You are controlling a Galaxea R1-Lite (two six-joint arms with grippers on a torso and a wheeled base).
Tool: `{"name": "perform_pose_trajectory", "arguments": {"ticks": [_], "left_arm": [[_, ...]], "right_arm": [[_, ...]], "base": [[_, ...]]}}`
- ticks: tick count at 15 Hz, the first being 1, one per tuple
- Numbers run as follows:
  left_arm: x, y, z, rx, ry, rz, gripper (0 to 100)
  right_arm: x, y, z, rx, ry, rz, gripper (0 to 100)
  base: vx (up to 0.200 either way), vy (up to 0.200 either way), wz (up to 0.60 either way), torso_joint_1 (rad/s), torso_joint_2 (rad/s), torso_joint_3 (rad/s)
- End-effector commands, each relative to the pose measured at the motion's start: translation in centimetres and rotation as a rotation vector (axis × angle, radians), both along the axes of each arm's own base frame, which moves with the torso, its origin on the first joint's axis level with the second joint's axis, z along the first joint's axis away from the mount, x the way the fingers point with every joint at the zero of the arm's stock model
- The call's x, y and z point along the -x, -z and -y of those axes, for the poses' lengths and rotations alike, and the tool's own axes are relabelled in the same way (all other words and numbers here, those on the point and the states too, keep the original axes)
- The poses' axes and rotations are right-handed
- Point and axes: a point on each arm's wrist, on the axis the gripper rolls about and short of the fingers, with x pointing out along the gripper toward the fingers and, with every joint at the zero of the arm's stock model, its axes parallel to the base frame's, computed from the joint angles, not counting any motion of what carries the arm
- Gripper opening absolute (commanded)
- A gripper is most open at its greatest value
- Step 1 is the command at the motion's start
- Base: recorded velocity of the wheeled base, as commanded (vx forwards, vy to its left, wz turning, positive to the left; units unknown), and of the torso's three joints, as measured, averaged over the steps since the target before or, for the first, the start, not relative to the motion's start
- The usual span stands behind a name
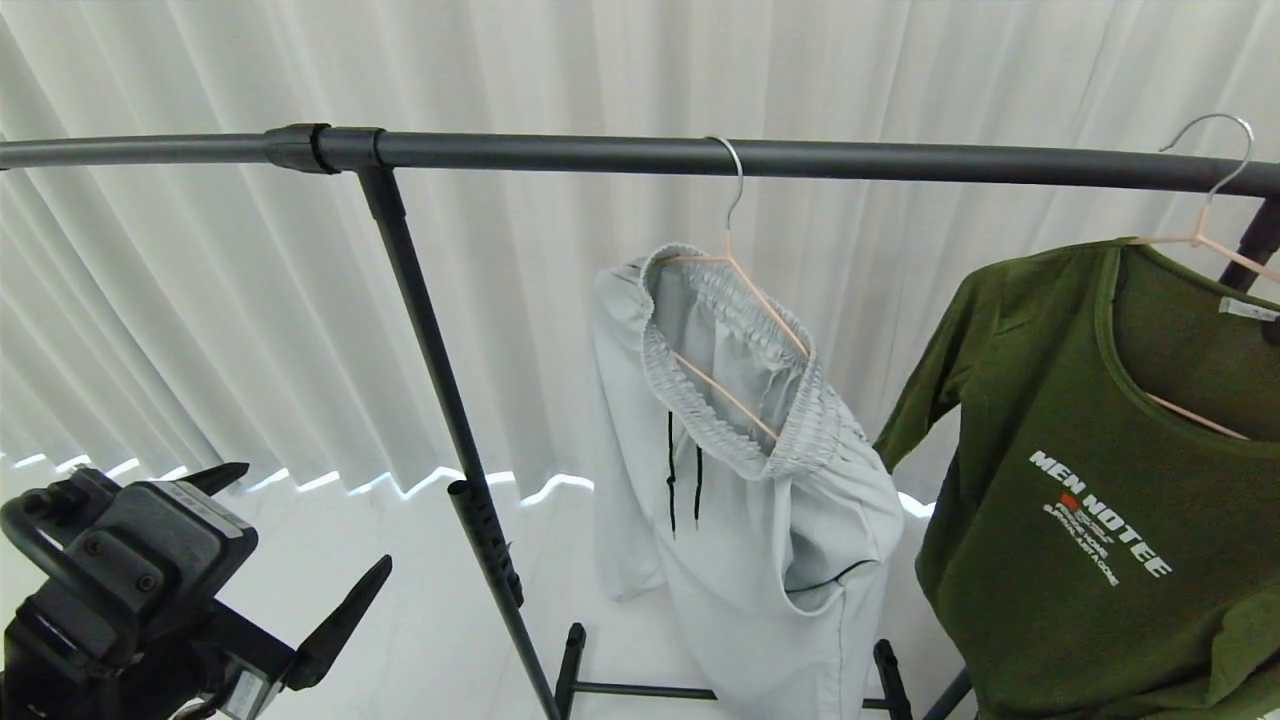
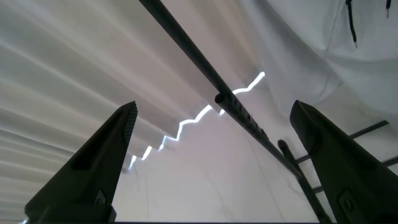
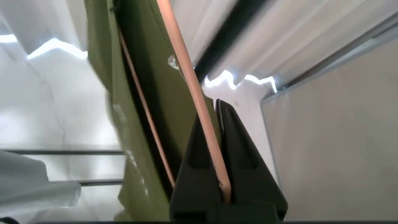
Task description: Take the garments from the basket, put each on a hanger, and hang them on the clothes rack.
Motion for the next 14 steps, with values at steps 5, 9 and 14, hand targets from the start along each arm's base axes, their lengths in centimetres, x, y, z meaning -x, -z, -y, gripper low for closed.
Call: {"name": "perform_pose_trajectory", "arguments": {"ticks": [5, 9, 14], "left_arm": [[0.1, -0.1, -0.1, 0.003, 0.000, 0.007, 100], [0.1, -0.1, -0.1, 0.006, 0.000, 0.008, 100], [0.7, -0.2, -1.0, 0.019, -0.041, 0.034, 100]], "right_arm": [[-2.6, 1.1, -0.4, 0.003, -0.018, -0.064, 0], [-2.4, 1.0, -0.6, 0.002, -0.025, -0.056, 100], [2.2, -1.0, -0.7, -0.078, -0.039, 0.071, 100]], "base": [[0.000, 0.000, 0.00, 0.000, 0.00, 0.000], [0.000, 0.000, 0.00, 0.000, 0.00, 0.000], [0.000, 0.000, 0.00, 0.000, 0.00, 0.000]]}}
